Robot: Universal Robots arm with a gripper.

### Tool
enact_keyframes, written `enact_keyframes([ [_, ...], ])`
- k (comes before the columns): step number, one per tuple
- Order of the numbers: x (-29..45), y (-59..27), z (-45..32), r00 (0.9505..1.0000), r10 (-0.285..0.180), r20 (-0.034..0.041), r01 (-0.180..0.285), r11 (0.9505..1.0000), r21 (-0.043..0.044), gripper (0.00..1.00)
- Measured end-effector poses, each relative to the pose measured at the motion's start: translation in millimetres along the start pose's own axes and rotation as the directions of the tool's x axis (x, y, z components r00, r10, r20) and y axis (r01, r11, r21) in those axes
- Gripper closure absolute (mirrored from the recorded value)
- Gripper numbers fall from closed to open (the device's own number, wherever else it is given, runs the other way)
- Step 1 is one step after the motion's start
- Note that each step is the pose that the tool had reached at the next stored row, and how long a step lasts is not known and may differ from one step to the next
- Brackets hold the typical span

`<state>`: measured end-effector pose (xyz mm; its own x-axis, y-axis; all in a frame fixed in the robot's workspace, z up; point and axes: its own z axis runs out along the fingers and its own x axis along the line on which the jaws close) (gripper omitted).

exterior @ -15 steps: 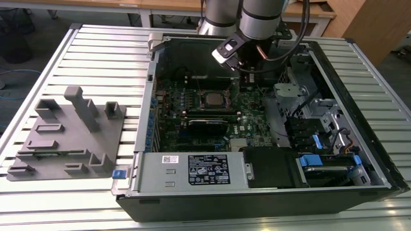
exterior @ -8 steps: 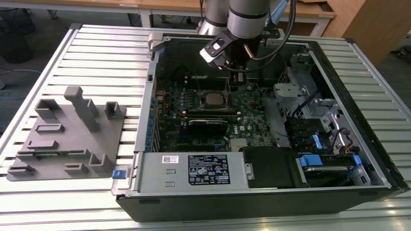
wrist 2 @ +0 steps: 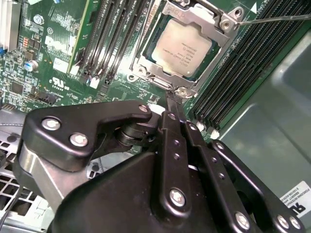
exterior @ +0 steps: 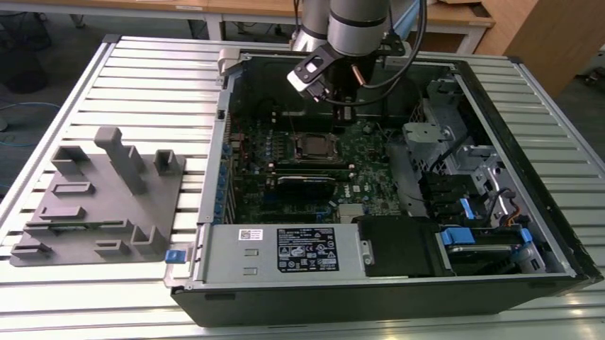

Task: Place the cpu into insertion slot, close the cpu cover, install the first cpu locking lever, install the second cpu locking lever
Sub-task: 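Close the cpu cover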

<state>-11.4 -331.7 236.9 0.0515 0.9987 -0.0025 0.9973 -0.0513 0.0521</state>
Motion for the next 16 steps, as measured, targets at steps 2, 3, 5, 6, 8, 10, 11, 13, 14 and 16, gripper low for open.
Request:
enact_keyframes([
  [2, 0.0, -0.1, 0.0, 1.0, 0.0, 0.0, 0.0, 1.0, 0.0013, 0.89],
  [3, 0.0, -0.1, 0.1, 1.0, 0.0, -0.0003, 0.0, 1.0, 0.0052, 0.89],
  [5, 0.0, 0.0, 0.4, 1.0, 0.0, -0.0004, 0.0, 0.9998, 0.019, 0.89],
  [6, 0.0, -0.1, 0.6, 1.0, 0.0, -0.0003, 0.0, 0.9996, 0.0295, 0.89],
  [8, 0.0, -0.1, 0.7, 1.0, 0.0, 0.0002, 0.0, 0.999, 0.0442, 0.89],
  [10, 0.0, -0.1, 0.7, 1.0, 0.0, 0.0003, 0.0, 0.999, 0.0445, 0.89],
  [11, 0.0, -0.1, 0.7, 1.0, 0.0, 0.0003, 0.0, 0.999, 0.0446, 0.89],
  [13, 0.0, -0.1, 0.8, 1.0, 0.0, 0.0006, 0.0, 0.999, 0.0447, 0.89],
  [14, 0.0, -0.7, 1.2, 1.0, 0.0, 0.0005, 0.0, 0.999, 0.0445, 0.89],
  [16, 0.0, -4.0, 2.2, 1.0, 0.0, 0.0007, 0.0, 0.999, 0.0445, 0.89],
])
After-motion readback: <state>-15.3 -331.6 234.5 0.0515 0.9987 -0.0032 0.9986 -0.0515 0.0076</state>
